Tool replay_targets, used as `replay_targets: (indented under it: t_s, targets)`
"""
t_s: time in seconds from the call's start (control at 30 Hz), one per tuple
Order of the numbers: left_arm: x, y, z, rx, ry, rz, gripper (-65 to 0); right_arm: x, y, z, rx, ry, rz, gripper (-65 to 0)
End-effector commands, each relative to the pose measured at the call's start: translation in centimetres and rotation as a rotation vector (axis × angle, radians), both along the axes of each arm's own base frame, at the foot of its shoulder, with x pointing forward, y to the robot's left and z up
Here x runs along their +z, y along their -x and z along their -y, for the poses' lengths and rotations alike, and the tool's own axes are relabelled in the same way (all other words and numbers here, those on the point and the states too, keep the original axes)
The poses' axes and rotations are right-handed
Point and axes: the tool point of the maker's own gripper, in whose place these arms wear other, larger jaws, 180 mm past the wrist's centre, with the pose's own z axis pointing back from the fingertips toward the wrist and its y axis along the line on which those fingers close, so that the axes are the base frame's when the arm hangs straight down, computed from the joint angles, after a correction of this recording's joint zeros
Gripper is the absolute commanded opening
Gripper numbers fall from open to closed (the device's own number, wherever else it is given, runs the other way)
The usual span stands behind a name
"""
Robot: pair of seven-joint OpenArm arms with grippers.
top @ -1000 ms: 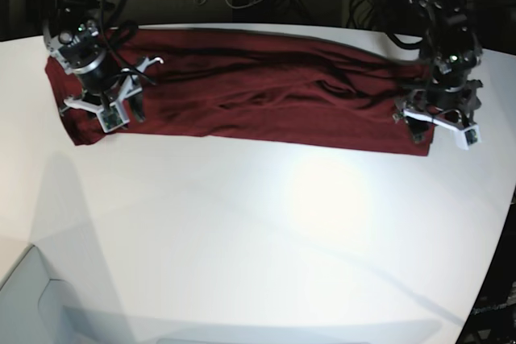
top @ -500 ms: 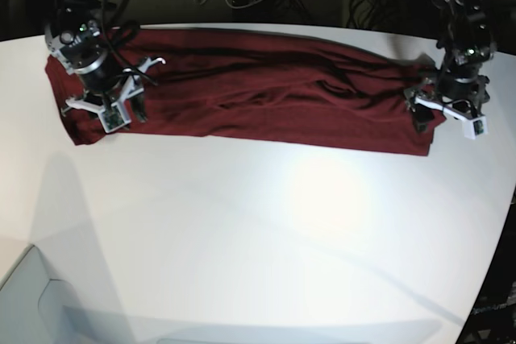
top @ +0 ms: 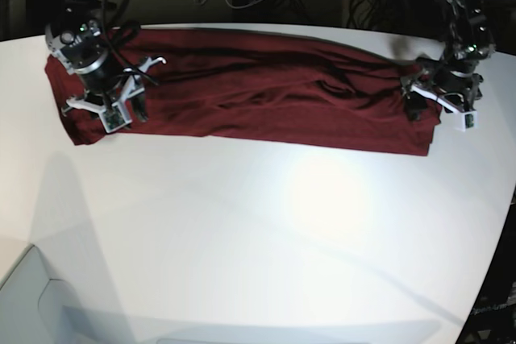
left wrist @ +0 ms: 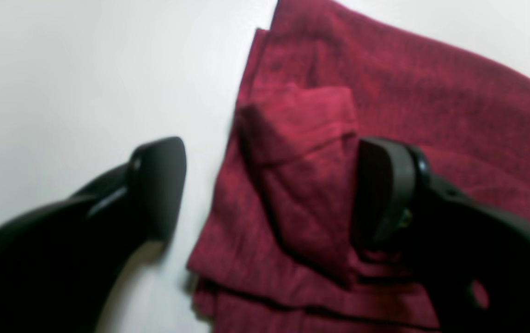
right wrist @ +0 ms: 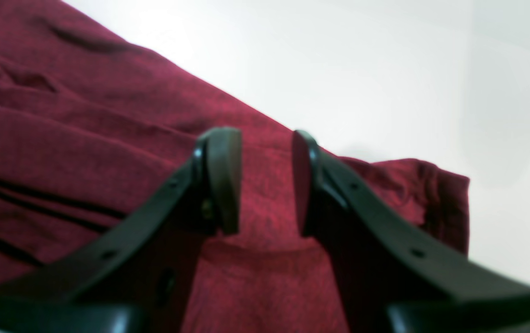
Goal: Layout the t-shirt on the table in an organized manner, then fold the t-shirt properly
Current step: 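Grasp the shirt end with the left gripper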
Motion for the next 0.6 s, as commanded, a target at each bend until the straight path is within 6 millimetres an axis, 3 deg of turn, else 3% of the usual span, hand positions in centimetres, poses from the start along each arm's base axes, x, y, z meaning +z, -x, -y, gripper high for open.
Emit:
replay_targets:
  t_s: [0.0, 0.37, 0.47, 0.57]
  targets:
    - [0.2, -0.2, -0.3, -0.019, -0.022, 0.002, -12.1, 1.2, -0.6, -0.1, 0.008, -0.009, 0.044, -45.0]
    - [-3.1, 1.1, 1.7, -0.117, -0.027, -0.082, -13.8, 1.2, -0.6, 0.0, 0.005, -0.008, 0.045, -45.0]
    - [-3.2, 1.0, 2.2, -0.132, -0.012, -0.053, -26.3, 1.2, -0.6, 0.1, 0.003, -0.007, 0.046, -45.0]
    - [-4.5, 1.8, 2.0, -0.115, 0.006, -0.078, -48.9, 1.1, -0.5, 0.2, 0.003, -0.005, 0.043, -45.0]
